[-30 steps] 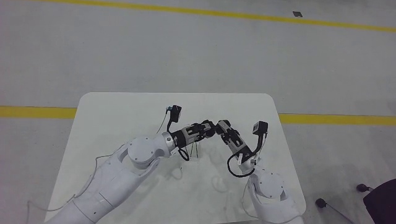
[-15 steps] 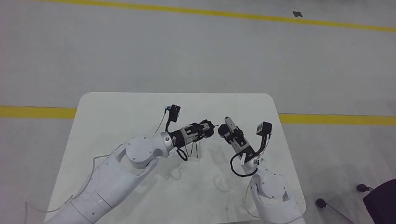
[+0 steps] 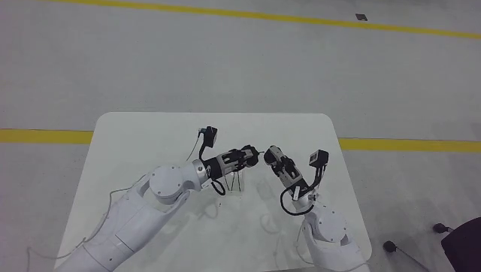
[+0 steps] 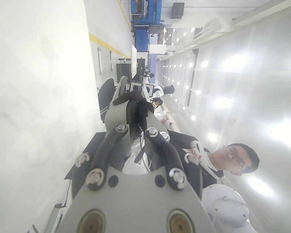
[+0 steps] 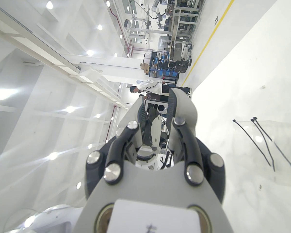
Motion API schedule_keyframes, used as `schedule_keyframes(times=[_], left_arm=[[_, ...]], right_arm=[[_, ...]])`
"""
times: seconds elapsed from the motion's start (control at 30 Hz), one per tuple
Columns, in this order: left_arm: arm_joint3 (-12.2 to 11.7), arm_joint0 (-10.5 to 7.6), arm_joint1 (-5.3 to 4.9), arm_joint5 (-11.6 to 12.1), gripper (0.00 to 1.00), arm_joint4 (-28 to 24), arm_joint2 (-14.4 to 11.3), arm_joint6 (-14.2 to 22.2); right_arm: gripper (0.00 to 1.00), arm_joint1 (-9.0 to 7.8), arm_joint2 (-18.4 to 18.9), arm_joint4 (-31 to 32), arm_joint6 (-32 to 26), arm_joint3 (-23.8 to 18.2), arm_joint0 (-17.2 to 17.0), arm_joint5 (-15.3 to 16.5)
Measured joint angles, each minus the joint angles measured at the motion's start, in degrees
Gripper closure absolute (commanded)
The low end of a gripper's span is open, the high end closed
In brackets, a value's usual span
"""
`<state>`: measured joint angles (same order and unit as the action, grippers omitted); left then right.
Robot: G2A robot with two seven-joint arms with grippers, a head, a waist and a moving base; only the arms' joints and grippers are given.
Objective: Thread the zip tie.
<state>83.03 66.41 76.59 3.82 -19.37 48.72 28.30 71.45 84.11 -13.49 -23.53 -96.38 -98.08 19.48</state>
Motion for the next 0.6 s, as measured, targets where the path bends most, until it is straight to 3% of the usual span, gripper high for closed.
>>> schedule_keyframes(times=[0.13,0.17,0.27,0.5,0.6], left_arm=[[0.36,0.39,-0.50,1.08,1.00,1.81,1.10,0.19],[0.53,0.51,-0.72,1.73,1.00,2.89,1.49,0.59],[0.81,0.54,-1.16,3.04,1.00,6.17,1.91,1.84],[0.62,0.35,-1.24,2.68,1.00,6.23,1.71,1.43],[1.61,0.14,-1.93,1.39,1.00,13.75,1.37,-1.41]], right_arm=[[0.73,-0.21,0.84,0.93,-0.56,0.05,-0.34,0.00],[0.00,-0.28,1.13,1.05,-0.92,0.04,-0.48,0.00],[0.00,-0.46,1.61,0.71,-2.63,0.02,-0.66,-0.13],[0.00,-0.46,1.62,0.73,-2.64,0.03,-0.65,-0.15],[0.00,-0.56,1.35,1.22,-3.65,-0.20,-0.32,-1.53]])
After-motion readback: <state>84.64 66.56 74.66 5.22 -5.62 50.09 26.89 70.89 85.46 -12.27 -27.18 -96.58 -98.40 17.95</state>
